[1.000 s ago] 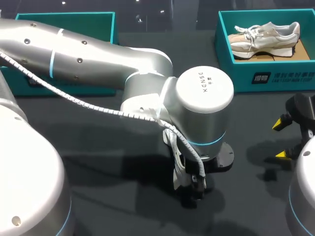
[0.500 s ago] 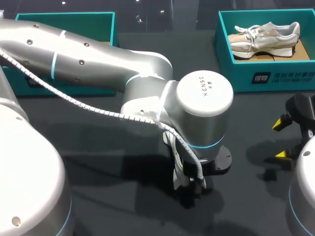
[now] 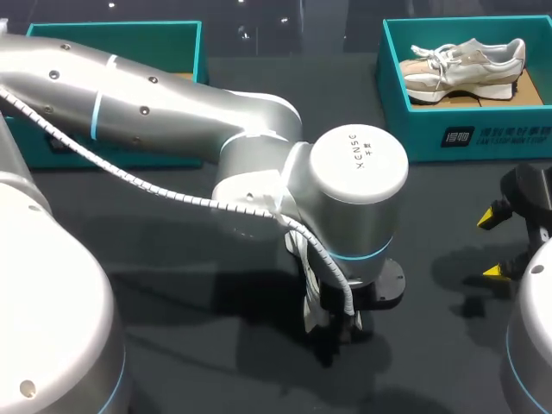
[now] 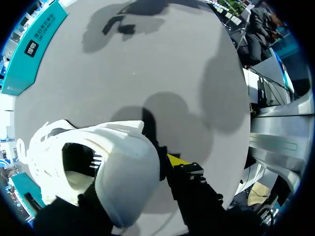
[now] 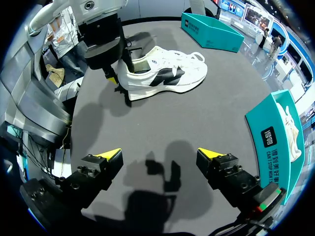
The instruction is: Take the shoe out of the shoebox, open the shoe tongue, remove and reinsert the insole, then place the shoe into the shoebox
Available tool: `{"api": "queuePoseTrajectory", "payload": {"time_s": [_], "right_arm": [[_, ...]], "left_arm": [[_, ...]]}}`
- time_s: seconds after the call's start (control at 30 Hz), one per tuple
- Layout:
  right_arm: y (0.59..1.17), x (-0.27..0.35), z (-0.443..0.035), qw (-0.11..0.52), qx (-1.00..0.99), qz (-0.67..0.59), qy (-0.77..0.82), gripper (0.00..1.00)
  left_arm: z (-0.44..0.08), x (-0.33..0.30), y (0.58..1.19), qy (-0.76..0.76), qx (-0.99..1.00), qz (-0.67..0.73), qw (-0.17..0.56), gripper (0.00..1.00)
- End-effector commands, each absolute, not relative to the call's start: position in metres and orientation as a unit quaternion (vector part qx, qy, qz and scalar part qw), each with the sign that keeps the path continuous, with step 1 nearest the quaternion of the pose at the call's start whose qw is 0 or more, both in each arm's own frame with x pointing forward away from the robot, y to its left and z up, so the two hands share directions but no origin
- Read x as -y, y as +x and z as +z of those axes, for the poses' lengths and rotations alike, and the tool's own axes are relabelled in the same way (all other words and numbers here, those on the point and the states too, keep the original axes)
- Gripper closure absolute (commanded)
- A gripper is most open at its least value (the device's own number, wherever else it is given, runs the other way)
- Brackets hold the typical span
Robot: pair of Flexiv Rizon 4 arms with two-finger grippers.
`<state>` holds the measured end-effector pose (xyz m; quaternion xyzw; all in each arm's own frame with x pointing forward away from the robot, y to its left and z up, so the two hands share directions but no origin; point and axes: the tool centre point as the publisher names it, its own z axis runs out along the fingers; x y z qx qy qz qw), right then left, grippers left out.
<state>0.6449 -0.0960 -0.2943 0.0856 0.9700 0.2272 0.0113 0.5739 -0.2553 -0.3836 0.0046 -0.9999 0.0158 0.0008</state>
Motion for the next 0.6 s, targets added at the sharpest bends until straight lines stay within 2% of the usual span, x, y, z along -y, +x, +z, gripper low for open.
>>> {"api": "queuePoseTrajectory", "payload": {"time_s": [0.03,0.3,0.6], "right_arm": [[0.643,0.096,-0.294,0.012,-0.97,0.226,0.087,0.0],[0.643,0.096,-0.294,0.012,-0.97,0.226,0.087,0.0],[0.643,0.096,-0.294,0.012,-0.97,0.226,0.087,0.0]], "left_arm": [[-0.384,0.254,0.574,0.004,1.0,0.015,0.001,1.0],[-0.377,0.248,0.573,0.001,1.0,0.021,0.011,1.0],[-0.341,0.234,0.587,-0.01,0.998,0.049,0.023,1.0]]}}
